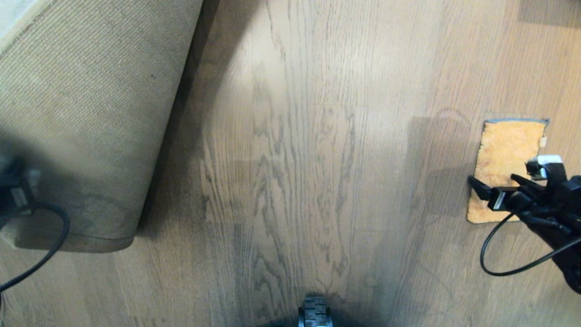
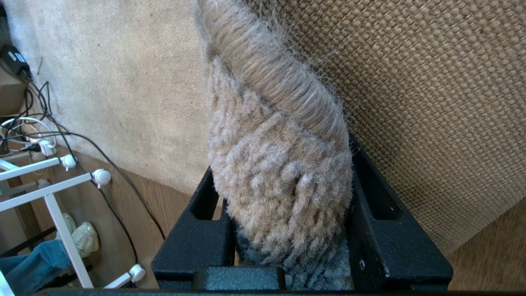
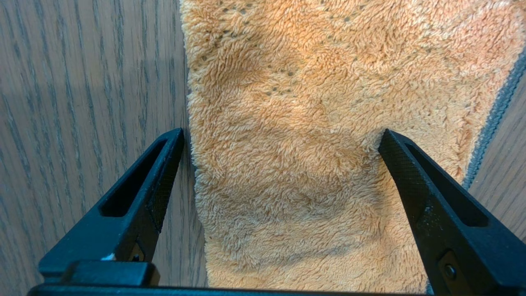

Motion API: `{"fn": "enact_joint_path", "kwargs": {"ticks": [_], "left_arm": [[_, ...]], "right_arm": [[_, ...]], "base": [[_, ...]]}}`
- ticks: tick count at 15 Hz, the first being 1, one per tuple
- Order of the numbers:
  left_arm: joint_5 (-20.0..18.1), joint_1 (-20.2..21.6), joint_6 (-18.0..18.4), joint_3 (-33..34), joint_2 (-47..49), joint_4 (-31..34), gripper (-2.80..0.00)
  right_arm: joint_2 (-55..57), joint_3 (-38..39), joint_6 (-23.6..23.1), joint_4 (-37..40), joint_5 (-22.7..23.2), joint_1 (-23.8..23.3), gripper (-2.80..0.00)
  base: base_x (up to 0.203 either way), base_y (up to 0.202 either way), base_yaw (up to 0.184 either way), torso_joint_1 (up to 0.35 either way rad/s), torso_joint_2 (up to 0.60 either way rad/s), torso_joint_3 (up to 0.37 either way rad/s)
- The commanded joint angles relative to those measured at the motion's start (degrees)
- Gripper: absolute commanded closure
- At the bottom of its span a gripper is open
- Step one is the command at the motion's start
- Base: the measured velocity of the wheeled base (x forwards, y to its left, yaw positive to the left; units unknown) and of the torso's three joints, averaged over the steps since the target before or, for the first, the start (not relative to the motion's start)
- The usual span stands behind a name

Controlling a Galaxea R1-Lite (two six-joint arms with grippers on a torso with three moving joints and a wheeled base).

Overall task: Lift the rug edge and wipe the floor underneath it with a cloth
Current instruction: Pick up the rag

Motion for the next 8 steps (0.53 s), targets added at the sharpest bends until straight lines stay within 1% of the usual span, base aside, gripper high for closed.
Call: {"fn": "enact_joint_path", "kwargs": {"ticks": [1,8], "left_arm": [[0.1,0.0,0.1,0.0,0.1,-0.3,0.0],[0.1,-0.1,0.1,0.1,0.3,-0.3,0.0]], "right_arm": [[0.9,-0.1,-0.1,-2.7,-0.3,-0.1,-2.8],[1.9,-0.5,-0.1,-2.7,-0.4,-0.2,-2.8]], "base": [[0.0,0.0,0.0,0.0,0.0,0.0],[0.0,0.0,0.0,0.0,0.0,0.0]]}}
